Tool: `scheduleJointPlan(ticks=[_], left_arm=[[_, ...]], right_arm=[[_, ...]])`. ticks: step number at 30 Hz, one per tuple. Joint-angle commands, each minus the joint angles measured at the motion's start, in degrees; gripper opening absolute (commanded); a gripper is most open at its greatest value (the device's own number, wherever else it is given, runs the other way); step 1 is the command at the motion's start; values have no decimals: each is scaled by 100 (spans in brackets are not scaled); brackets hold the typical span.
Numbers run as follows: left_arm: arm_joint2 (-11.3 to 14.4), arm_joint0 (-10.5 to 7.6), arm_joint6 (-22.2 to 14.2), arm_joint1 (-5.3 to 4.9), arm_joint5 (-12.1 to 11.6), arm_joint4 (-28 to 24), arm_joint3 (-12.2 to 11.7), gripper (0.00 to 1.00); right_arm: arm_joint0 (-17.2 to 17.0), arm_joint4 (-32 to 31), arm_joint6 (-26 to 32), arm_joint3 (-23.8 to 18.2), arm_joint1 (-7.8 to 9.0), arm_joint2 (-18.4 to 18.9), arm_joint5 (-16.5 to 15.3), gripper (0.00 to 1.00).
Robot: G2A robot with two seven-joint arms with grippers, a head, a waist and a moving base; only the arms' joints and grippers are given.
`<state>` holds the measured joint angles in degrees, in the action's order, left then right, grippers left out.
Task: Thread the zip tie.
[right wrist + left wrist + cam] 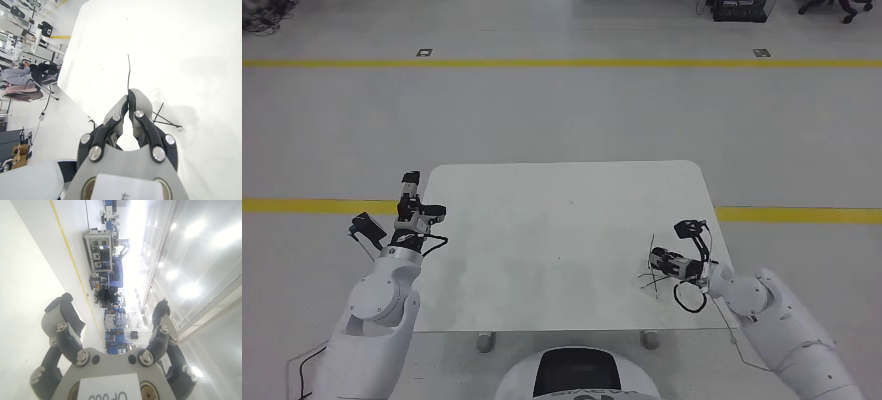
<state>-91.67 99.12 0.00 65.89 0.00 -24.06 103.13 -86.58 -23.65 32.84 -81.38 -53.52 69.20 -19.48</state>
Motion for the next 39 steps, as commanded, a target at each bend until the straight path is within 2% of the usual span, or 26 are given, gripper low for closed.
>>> scheduleJointPlan(ticks=[1,6,9,13,17,21,31,34,39], left_arm=[[0,0,0,0,0,0,0,100],[0,0,0,0,0,0,0,100],[0,0,0,0,0,0,0,100],[0,0,0,0,0,0,0,100],[0,0,0,0,0,0,0,100],[0,0,0,0,0,0,0,100],[0,0,0,0,0,0,0,100],[0,0,0,0,0,0,0,100],[0,0,0,0,0,0,0,100]], right_arm=[[26,85,42,9,35,-37,0,0],[116,445,297,-15,126,-124,0,0],[134,798,575,-168,206,-138,0,0],[161,1499,1215,-436,330,-95,0,0],[278,2296,2123,-491,418,-20,0,0],[458,2760,2754,-448,390,12,0,0],[466,2736,2764,-453,386,7,0,0],[441,3121,2905,-429,388,76,0,0],[530,3955,3776,-280,385,278,0,0]])
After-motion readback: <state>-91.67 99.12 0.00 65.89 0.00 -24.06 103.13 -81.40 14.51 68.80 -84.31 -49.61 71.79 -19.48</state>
